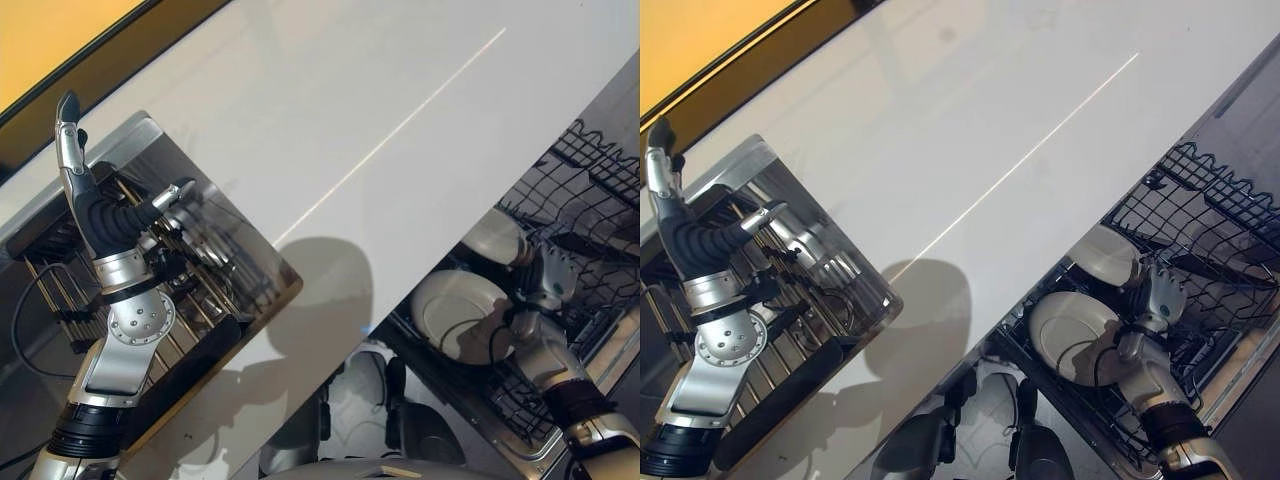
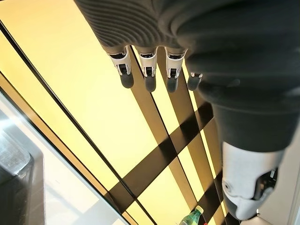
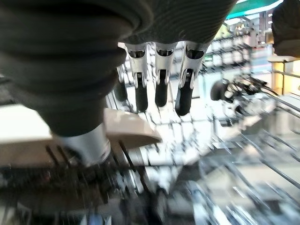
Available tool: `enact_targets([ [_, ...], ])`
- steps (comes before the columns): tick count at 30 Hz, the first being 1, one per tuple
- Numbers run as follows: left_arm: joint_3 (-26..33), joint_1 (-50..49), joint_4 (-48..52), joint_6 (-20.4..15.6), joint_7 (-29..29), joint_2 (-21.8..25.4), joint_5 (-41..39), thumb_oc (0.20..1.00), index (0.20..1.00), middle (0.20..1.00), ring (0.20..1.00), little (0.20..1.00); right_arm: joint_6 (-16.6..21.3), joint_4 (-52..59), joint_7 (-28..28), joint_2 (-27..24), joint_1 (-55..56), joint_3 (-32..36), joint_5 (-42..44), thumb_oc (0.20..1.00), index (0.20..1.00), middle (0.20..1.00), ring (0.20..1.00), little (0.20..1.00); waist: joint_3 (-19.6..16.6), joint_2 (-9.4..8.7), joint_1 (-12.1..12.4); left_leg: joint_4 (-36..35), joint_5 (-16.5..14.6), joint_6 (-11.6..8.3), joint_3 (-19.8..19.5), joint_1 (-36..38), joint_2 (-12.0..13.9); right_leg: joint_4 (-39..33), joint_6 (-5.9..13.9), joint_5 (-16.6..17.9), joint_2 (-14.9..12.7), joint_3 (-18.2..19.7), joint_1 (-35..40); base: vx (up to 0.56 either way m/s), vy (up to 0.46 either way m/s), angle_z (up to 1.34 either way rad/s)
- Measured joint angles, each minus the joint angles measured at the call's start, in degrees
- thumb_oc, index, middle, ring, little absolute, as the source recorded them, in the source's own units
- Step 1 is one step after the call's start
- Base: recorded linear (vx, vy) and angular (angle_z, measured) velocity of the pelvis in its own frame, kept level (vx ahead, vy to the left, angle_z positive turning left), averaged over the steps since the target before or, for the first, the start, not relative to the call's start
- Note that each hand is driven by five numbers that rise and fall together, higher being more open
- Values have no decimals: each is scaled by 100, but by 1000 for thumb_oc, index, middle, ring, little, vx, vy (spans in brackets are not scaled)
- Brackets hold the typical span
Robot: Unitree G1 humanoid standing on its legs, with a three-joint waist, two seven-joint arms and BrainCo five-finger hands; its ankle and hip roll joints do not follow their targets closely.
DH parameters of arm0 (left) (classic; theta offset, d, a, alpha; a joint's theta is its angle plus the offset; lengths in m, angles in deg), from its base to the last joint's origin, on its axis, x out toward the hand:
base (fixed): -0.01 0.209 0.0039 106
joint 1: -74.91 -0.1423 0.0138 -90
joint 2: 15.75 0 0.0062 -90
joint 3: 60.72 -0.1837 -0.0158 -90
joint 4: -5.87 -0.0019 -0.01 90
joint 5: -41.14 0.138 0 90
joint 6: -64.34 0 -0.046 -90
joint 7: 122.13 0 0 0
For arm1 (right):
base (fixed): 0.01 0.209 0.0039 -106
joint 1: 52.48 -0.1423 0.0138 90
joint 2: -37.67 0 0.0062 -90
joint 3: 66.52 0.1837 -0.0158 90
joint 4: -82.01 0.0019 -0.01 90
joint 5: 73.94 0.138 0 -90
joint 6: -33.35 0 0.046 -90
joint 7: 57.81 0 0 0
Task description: Pick up plates and place into dishwasher.
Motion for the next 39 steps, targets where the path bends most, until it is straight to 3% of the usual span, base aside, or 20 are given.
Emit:
enact_targets([
  [11,30,-214,3,-1,-154,-78,0,1000,1000,1000,1000,1000,-56,1,4,189,290,79,119,1000,1000,1000,1000,1000,-18,23,-110,-5,7,10,1,112,0,-4,5,4,-2,-8,110,31,3,0],
  [18,60,-506,7,-11,-224,-148,-2,1000,1000,1000,1000,1000,-26,399,-131,212,559,581,262,1000,1000,1000,1000,1000,-156,154,-125,-14,-1,24,12,206,-6,-5,17,10,-6,-1,192,23,-1,0],
  [25,253,-604,7,-12,-233,-396,-2,1000,1000,1000,1000,1000,738,1563,-835,267,725,1061,676,1000,1000,1000,1000,1000,-216,146,-154,-22,-1,24,29,247,-2,-1,17,11,3,36,213,26,23,-2],
  [29,291,-739,7,-23,-236,-448,0,1000,1000,1000,1000,1000,1174,1734,-1205,584,739,1327,990,1000,1000,1000,1000,1000,-379,97,-144,-117,6,31,70,367,10,-3,23,3,15,89,265,53,39,-5],
  [39,465,-1274,7,-129,-458,-612,-4,1000,1000,1000,1000,1000,1580,1768,-1414,1184,1461,1420,1826,1000,1000,1000,1000,1000,-719,104,-171,-215,-12,65,185,611,32,443,53,-313,-8,137,161,-11,13,-4],
])
